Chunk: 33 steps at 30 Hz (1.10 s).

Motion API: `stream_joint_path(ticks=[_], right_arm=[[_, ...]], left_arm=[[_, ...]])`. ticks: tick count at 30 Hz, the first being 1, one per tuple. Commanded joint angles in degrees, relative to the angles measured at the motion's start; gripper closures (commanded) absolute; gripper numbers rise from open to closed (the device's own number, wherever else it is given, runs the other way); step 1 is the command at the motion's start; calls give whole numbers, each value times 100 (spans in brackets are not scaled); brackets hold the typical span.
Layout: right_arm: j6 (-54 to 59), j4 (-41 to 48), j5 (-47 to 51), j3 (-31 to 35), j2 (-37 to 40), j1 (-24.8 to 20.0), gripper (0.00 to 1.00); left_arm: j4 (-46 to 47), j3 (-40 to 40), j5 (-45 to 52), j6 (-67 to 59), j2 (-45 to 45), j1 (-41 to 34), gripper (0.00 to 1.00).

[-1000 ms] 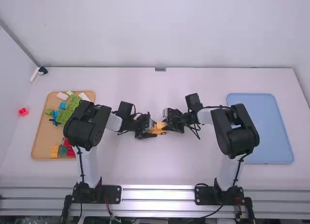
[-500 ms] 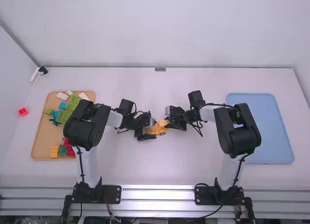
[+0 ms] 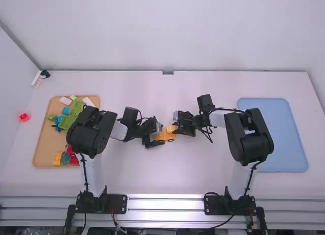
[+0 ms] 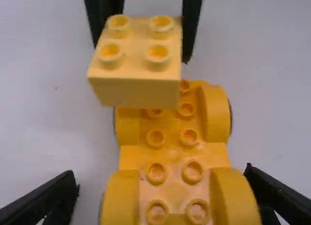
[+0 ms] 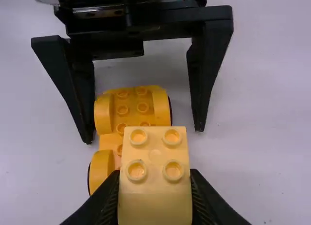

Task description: Assemble lego blocks to make yellow taxi

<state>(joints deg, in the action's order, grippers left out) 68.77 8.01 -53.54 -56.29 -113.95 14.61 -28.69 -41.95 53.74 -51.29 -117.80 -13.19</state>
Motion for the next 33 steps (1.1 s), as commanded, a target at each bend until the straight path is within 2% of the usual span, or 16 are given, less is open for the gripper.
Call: stream_joint_path(ticks=[1,4,7,12,16,23,29,33], right_arm=[[7,44,-42,-107,-28,2,74],[4,46,-39,-107,-28,20,74],[4,55,-31,-105,-28,48,74],[46,153,92,-103,-28,50,74],[48,144,243,-48,-28,55,74],[-81,136,216,17,-28,55,73],[-142,225,332,-136,22,238,73],[-105,387,476,-188,83,243,76]], left_arm=[[-76,70,170,234,-39,-33,10],[-33,0,240,179,-39,-33,16],[-31,-61,214,179,-39,-37,30],[-28,-76,212,179,-39,-37,33],[-33,-39,214,177,-39,-37,43],[-26,-31,50,205,-39,-35,42],[-33,-24,15,225,-39,-31,41],[-31,-31,46,221,-39,-33,42]])
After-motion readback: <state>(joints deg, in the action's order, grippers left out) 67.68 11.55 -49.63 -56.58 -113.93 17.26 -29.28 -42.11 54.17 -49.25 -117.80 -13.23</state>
